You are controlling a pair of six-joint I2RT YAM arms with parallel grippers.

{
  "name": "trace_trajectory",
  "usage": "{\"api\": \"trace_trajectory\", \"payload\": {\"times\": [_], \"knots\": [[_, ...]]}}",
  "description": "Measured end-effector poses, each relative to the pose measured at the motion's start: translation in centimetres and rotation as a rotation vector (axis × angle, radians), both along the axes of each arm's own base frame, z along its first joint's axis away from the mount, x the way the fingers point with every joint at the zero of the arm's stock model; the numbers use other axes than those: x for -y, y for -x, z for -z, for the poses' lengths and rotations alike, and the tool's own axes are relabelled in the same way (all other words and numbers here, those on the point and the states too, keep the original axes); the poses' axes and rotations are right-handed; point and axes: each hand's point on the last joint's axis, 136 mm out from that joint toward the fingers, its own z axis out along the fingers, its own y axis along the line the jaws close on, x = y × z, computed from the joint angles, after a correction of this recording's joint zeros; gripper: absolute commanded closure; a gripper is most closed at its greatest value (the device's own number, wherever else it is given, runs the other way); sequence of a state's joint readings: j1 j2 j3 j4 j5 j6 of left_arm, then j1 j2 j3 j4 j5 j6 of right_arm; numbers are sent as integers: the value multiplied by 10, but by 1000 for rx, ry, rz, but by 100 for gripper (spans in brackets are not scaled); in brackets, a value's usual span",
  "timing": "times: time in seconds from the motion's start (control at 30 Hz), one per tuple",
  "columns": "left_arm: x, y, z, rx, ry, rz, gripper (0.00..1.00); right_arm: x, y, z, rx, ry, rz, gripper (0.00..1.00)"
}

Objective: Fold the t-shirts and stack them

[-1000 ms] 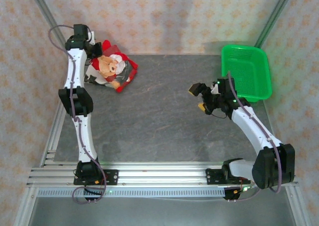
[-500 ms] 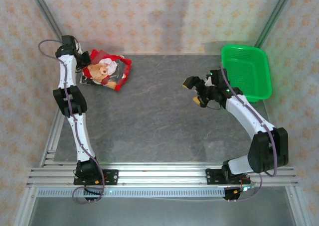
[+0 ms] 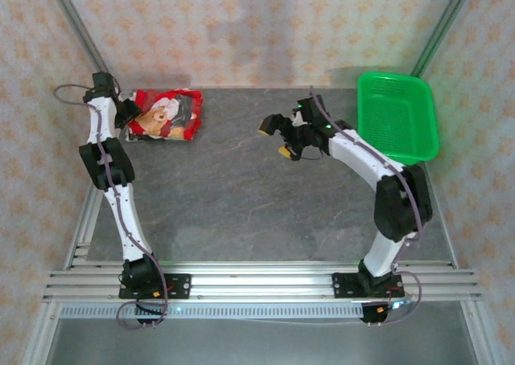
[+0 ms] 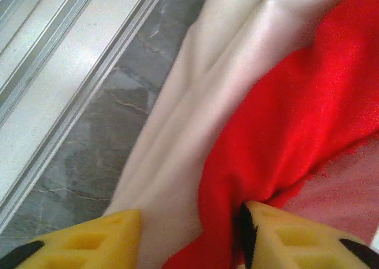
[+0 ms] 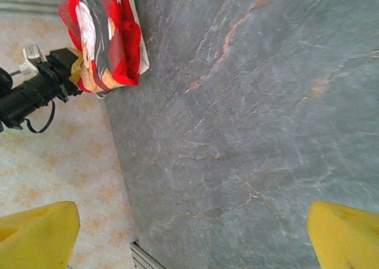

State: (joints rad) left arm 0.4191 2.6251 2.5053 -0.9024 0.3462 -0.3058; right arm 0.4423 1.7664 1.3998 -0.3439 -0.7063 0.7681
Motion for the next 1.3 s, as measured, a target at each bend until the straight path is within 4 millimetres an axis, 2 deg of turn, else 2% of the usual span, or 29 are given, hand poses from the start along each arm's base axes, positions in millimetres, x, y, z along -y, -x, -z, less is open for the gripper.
{"api": "trace_trajectory", "payload": {"times": [0.13,0.2,0.27,0.33,0.43,0.47,0.57,0.6,0.67,0.7,0.73,0.83,0.93,1.0,1.07,1.17,1.3], "knots": [[-8,9,12,-41,-7,-53,32,-27,-10,12,-14,-6,-28,2],[-10,13,10,-51,-15,-74,31,-38,-18,13,-11,-15,-33,1],[-10,18,-2,-49,-23,-92,26,-46,-27,11,0,-28,-32,1],[-9,22,-25,-32,-55,-101,19,-51,-34,8,9,-39,-30,1],[0,26,-82,39,-104,-107,18,-56,-41,-1,33,-54,-30,1],[5,26,-107,80,-127,-103,18,-56,-42,-4,39,-57,-31,1],[34,29,-170,179,-184,-69,17,-57,-42,-8,51,-57,-36,0],[46,28,-185,205,-193,-48,17,-57,-42,-8,52,-56,-38,0],[81,22,-204,262,-175,15,22,-56,-40,-10,62,-53,-43,0],[98,17,-206,281,-146,47,26,-54,-38,-11,63,-48,-47,0],[117,12,-204,297,-109,85,31,-53,-35,-12,68,-45,-50,0],[172,-7,-179,317,38,190,60,-46,-24,-20,80,-41,-59,0],[217,-28,-136,316,210,227,80,-38,-14,-25,89,-40,-60,0],[238,-40,-101,304,321,218,86,-32,-7,-27,90,-37,-57,0],[250,-49,-67,287,409,192,87,-26,-2,-25,86,-32,-51,0],[253,-56,-26,254,491,137,88,-19,5,-20,73,-22,-45,0],[244,-68,-5,274,543,76,89,-11,13,-14,66,-5,-38,0]]}}
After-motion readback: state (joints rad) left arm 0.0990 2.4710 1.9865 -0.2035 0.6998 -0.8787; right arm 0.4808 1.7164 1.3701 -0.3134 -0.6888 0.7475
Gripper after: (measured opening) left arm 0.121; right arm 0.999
